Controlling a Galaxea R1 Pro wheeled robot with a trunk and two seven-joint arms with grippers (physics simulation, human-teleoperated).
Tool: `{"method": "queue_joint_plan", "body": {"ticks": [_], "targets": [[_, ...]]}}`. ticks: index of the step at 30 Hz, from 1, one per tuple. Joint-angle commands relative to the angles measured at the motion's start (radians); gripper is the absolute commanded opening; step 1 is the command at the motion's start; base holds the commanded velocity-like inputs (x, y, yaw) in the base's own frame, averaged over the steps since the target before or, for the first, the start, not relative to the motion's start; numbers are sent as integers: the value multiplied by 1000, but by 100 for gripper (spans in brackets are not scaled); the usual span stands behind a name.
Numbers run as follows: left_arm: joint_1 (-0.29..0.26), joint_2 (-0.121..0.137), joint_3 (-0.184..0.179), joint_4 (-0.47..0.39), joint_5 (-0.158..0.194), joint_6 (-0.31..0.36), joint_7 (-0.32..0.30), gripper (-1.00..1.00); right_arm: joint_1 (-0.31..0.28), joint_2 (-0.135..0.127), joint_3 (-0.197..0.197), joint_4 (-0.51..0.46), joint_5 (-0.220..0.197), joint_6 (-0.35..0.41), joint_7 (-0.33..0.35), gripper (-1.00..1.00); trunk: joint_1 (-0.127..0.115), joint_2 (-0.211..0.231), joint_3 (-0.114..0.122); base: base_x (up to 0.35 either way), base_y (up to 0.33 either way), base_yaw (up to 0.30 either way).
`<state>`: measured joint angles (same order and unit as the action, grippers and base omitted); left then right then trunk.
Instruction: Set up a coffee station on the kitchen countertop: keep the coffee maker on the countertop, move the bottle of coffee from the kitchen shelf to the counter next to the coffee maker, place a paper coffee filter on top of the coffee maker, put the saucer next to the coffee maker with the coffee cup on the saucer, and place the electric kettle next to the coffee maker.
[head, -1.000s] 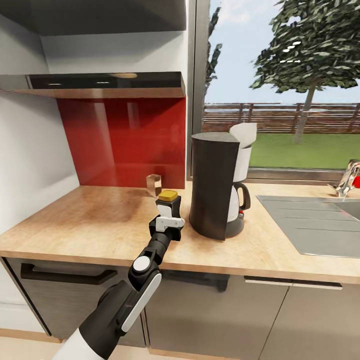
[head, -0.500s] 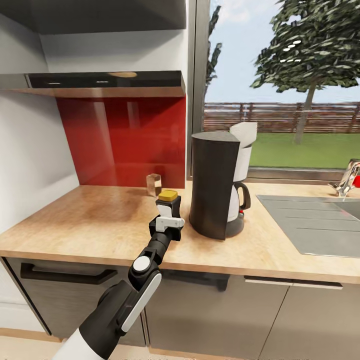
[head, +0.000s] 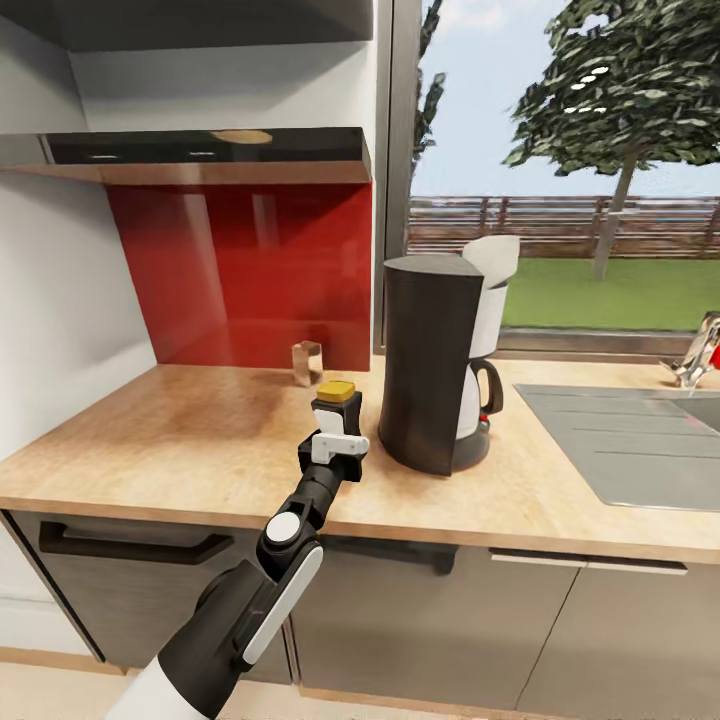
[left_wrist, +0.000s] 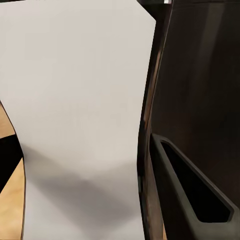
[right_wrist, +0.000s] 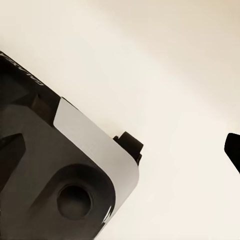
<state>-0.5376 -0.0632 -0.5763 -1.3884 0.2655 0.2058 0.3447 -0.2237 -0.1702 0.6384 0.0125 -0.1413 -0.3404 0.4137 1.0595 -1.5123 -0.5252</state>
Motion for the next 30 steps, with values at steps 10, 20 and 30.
{"method": "queue_joint_plan", "body": {"ticks": [10,20,30], "targets": [[-1,0,-2,-1,4,4,7,-100,0,0,7,1,-11,-3,5,100,0,-1,-9,0,0,0],[-1,0,-2,-1,4,4,7,-100,-1,0,7,1,-11,-3,5,100,0,-1,-23,0,0,0],[-1,0,-2,-1,4,4,7,-100,0,0,7,1,-11,-3,5,100,0,-1,-38,0,0,0]]}}
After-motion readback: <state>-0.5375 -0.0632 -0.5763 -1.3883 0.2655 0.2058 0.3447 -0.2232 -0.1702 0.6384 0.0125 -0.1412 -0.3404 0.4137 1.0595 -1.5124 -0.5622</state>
